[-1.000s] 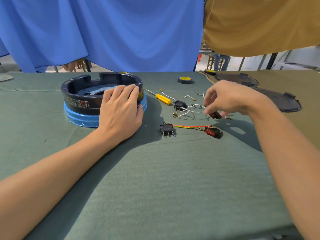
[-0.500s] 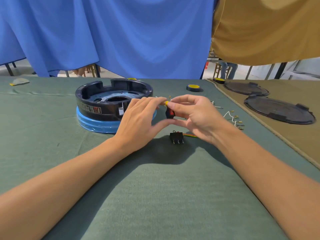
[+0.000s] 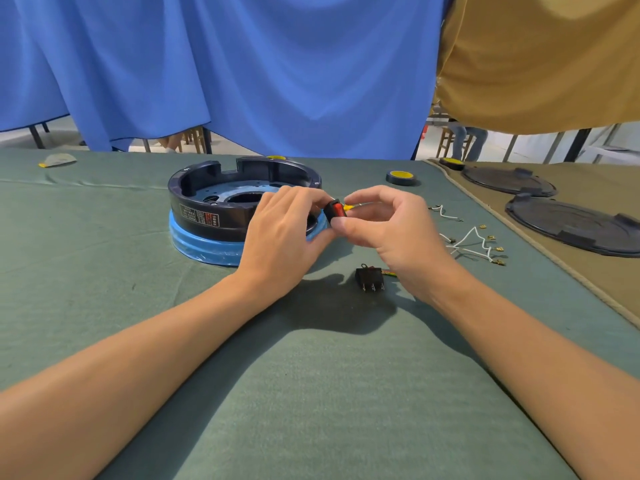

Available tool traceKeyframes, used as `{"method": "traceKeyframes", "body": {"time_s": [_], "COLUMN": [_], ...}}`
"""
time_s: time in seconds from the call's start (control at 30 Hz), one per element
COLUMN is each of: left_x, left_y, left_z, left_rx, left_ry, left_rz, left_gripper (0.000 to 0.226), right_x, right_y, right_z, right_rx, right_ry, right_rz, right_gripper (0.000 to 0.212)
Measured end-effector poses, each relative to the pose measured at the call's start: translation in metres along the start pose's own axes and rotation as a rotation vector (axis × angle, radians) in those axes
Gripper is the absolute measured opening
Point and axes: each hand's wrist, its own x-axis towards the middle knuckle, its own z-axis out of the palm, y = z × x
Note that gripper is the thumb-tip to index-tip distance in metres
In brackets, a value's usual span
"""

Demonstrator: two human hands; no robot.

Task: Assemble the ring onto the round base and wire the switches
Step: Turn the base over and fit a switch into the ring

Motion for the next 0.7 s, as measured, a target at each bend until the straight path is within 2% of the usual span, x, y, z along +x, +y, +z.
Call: {"method": "traceKeyframes", "body": {"time_s": [0.1,0.3,0.47,0.63,0.7], "left_x": [0.000,0.000,0.008,0.004,0.001], "left_y": [0.000,0.000,-0.016,-0.042,-0.045], "left_z": [-0.001,-0.005,-0.018,-0.033,-0.031], "left_rx": [0.051,0.009,0.192,0.337,0.392], "left_ry": [0.015,0.024,-0.027,-0.040,-0.076], "left_rz": [0.060,0.029,0.117,-0.074,-0.062], "left_gripper": [0.030,0.028,0.041,0.030,0.027], "right_x": [-0.001,-0.003,-0.001,0.004,0.007], "right_y": [-0.001,-0.001,0.003,0.007,0.006], "right_z": [0.005,0.010,0.009,0.011,0.017], "right_rx": [-0.186,-0.299,-0.395,-0.431,-0.419], "right_ry": [0.080,0.123,0.189,0.155,0.125], "right_rz": [-0.113,-0.235,-0.283,-0.284,-0.282], "right_gripper": [0.028,0.030,0.024,0.014,0.013]}}
